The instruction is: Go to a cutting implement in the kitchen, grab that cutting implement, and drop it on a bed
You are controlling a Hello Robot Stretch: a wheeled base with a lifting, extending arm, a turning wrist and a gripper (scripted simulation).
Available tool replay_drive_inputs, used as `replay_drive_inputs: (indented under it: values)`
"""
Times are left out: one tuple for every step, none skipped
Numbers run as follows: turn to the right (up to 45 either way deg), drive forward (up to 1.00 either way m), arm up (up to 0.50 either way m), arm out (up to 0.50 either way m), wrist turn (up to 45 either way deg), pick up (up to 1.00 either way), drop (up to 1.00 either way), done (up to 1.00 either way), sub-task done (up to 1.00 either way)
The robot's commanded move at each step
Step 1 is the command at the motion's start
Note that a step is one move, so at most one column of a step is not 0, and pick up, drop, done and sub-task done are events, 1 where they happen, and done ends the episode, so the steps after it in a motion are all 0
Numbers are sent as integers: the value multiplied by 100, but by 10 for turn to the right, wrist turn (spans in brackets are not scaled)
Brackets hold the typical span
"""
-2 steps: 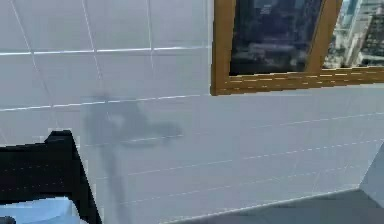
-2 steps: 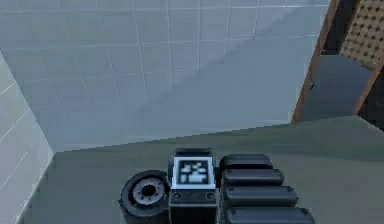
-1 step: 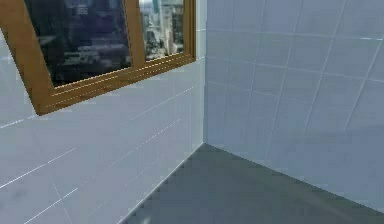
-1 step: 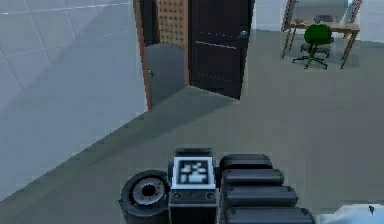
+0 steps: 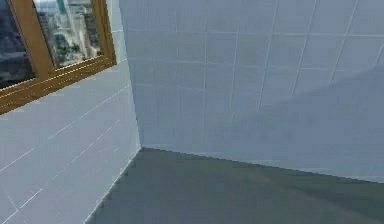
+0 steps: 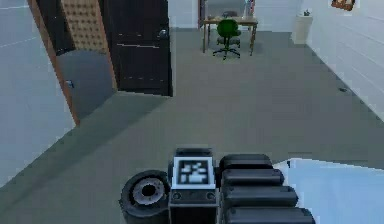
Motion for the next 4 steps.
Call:
replay_drive_inputs:
  values:
    - [-450,0,0,0,0,0,0,0,0]
    - [-450,0,0,0,0,0,0,0,0]
    - [-450,0,0,0,0,0,0,0,0]
    - [-270,0,0,0,0,0,0,0,0]
